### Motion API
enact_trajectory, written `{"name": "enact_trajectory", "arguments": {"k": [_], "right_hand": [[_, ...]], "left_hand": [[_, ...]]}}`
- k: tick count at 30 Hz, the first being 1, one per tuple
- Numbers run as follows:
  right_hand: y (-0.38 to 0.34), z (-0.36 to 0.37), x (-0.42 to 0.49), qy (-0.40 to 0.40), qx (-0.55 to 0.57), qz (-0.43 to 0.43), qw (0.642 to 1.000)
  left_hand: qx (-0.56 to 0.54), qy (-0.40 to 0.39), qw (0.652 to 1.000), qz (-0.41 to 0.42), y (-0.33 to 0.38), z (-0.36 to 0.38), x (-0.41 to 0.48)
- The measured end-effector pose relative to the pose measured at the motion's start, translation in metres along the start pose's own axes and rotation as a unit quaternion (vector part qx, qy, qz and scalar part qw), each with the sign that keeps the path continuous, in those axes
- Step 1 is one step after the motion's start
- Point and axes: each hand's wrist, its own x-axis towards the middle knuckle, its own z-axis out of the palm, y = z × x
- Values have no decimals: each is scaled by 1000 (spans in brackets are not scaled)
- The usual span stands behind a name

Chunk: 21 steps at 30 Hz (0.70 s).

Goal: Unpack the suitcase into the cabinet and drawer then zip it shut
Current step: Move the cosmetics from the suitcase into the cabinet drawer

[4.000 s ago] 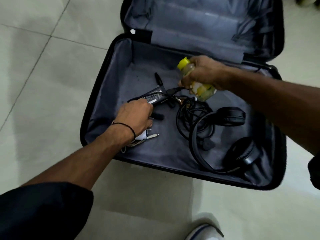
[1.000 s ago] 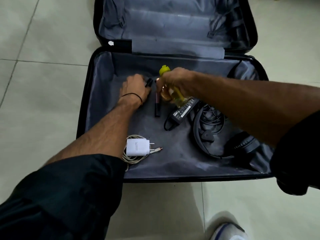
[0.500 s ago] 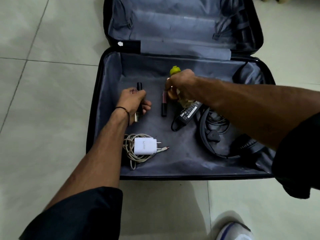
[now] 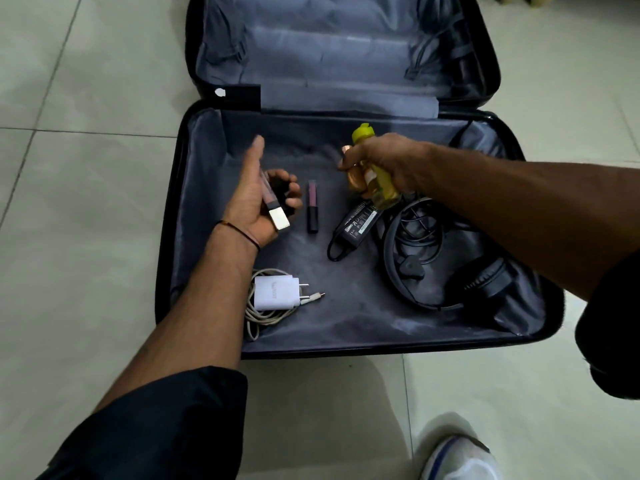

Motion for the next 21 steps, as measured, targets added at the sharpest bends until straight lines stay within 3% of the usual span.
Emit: {"name": "enact_trajectory", "arguments": {"k": [2,4,8,9,12,16,18,19,20,21], "right_hand": [[-1,2,-1,12,-9,-8,1000],[-2,4,-3,15,-9,-16,1000],[-3,5,-4,19,-14,-26,999],[-3,5,-3,21,-11,-29,999],[-2,3,-6,21,-6,-29,999],[1,-2,-9,23,2,-29,999],[4,-5,-7,23,8,-29,999],[5,-7,-5,18,8,-31,999],[6,-7,-4,11,6,-32,999],[6,-7,-3,2,3,-33,999]], "left_hand": [[42,62,997,1,-5,0,2],[151,127,979,44,-10,1,5],[388,161,897,135,-25,13,9],[446,156,869,147,-29,17,10],[650,190,722,141,-37,26,15],[732,170,643,147,-40,47,10],[733,162,644,148,-39,49,10],[715,164,665,140,-39,46,11],[675,171,706,131,-39,41,12],[605,174,767,123,-38,36,10]]}}
